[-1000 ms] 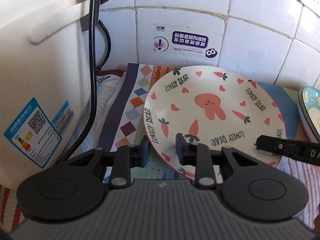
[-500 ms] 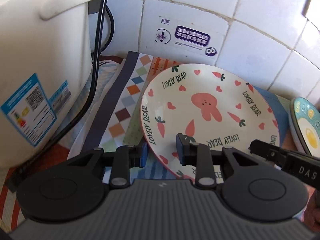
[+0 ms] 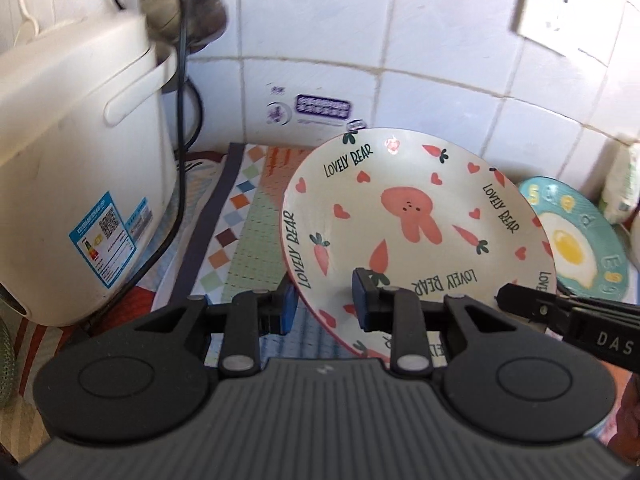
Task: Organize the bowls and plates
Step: 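Lift the Lovely Bear plate and carry it over the blue egg plate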
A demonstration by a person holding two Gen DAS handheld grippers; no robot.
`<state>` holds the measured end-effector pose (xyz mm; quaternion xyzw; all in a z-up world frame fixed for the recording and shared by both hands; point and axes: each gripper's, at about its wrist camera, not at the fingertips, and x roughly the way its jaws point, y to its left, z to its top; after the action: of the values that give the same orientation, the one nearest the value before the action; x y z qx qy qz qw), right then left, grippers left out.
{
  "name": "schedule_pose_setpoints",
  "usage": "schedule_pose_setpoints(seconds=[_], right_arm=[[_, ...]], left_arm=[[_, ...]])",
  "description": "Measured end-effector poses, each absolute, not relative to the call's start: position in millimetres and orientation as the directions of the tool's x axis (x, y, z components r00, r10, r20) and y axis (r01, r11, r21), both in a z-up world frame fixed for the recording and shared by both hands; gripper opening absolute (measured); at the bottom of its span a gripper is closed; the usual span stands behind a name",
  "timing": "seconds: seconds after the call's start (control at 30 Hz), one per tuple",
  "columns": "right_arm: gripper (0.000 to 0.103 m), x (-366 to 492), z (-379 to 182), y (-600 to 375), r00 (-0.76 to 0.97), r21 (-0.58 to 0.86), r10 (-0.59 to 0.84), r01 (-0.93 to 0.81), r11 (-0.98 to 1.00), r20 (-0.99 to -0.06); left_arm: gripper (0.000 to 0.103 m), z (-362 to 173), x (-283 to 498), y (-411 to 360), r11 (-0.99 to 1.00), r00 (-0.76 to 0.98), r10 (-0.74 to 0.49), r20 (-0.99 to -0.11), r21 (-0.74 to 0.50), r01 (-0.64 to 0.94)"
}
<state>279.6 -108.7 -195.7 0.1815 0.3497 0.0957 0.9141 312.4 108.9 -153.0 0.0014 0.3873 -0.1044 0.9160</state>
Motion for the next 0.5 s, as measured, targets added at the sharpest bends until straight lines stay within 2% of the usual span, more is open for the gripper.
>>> schedule_pose_setpoints(seconds=[0.5], right_arm=[[0.025, 199.6, -151.5, -176.3, 0.810, 0.399, 0.193, 0.055, 0.915, -0.554]], left_arm=[[0.027, -116.2, 266.8, 44.5, 0.935, 0.683, -0.322, -0.656, -0.106, 0.339]])
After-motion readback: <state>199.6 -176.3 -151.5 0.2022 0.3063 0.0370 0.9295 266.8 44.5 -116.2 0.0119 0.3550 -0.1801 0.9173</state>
